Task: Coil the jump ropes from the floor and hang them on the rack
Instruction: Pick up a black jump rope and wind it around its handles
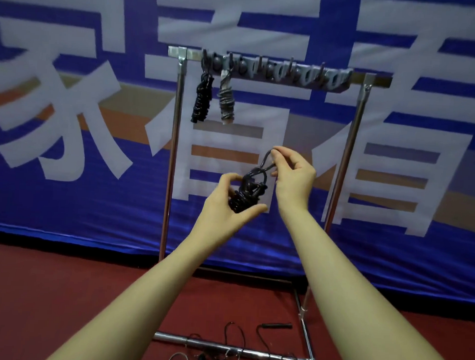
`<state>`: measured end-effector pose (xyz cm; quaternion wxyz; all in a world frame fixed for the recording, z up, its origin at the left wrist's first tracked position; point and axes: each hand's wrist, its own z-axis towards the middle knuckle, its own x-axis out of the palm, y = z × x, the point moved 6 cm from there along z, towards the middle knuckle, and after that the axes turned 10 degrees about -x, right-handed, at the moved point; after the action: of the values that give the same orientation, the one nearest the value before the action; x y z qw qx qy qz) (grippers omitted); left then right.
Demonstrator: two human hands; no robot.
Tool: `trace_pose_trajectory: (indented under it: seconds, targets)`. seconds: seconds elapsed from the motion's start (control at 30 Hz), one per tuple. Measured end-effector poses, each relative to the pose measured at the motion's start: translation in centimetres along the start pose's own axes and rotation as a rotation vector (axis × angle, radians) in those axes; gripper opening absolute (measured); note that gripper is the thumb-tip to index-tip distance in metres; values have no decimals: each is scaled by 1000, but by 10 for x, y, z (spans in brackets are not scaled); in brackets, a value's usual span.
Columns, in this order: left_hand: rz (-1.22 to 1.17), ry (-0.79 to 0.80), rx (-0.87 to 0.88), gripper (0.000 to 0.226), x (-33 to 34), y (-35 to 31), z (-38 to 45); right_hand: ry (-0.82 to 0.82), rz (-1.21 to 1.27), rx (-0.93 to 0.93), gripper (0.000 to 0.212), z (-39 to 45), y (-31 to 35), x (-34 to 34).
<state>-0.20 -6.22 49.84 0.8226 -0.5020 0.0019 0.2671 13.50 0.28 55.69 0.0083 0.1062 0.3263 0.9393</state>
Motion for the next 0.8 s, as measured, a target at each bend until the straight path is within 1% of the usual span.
trace_pose_trajectory:
  seconds: [0.07, 0.2, 0.37, 0.47, 0.6, 0.67, 0.8]
  targets:
    - [70, -34, 100, 57, -8, -9, 15, 14, -11, -34, 12, 17, 5, 9]
    - [78, -147, 223, 48, -21, -23, 47, 12, -62, -104, 9, 52, 9, 26]
    - [37, -256, 235, 46, -29, -35, 101, -21, -22, -126, 9, 97, -2, 60]
    - [9, -277, 242, 44, -33, -38, 137, -16, -4, -120, 8, 129, -14, 80]
    - [62, -302, 265, 43, -36, -36, 184, 0, -42, -220, 3, 171, -21, 103]
    - [92, -319, 283, 45, -36, -35, 206, -2, -47, -258, 6, 189, -24, 114]
    - [168, -344, 313, 46, -33, -41, 245, -3, -48, -280, 8, 227, -32, 130]
